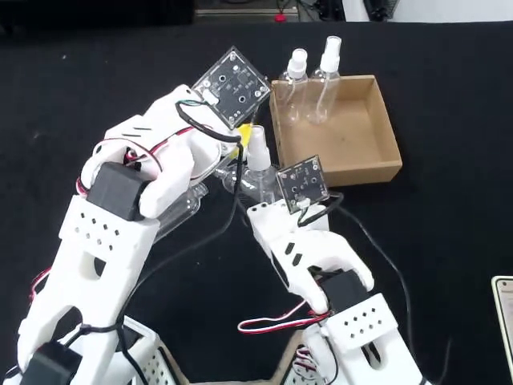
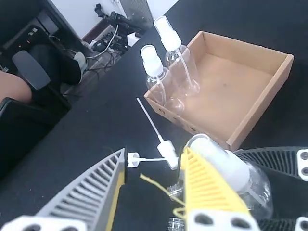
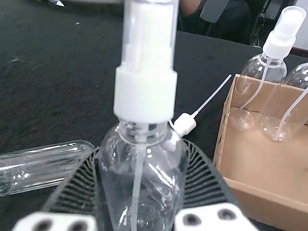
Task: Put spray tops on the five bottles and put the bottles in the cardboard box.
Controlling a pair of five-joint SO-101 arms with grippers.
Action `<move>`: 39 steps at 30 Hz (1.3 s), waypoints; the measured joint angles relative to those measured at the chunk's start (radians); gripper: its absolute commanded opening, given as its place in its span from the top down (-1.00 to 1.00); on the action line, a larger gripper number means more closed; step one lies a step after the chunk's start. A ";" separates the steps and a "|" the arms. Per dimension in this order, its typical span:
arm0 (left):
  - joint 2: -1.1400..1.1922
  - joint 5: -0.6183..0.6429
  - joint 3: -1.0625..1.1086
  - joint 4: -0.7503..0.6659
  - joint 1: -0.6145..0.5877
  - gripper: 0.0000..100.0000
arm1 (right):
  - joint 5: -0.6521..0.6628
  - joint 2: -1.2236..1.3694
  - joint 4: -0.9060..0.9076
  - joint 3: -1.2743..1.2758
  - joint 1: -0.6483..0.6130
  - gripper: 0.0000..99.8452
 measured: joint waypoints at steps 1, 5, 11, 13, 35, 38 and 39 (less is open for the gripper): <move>0.000 0.000 0.000 0.000 0.008 0.64 | 0.000 0.000 0.000 0.000 0.000 0.98; 0.000 -0.002 0.000 0.009 0.038 0.63 | 0.000 0.000 0.000 0.000 0.000 0.98; 0.000 -0.002 -0.002 0.051 0.063 0.64 | 0.000 0.000 0.000 0.000 0.003 0.98; 0.002 -0.002 -0.026 0.080 0.061 0.64 | 0.000 0.000 0.000 0.000 0.003 0.98; 0.000 0.000 0.064 0.147 -0.226 0.64 | 0.000 0.000 0.000 -0.052 0.275 0.98; 0.000 0.037 0.173 0.147 -0.252 0.64 | -0.002 0.000 0.000 -0.097 0.370 0.98; 0.000 0.066 0.210 0.143 -0.258 0.64 | -0.002 0.000 0.000 -0.112 0.391 0.98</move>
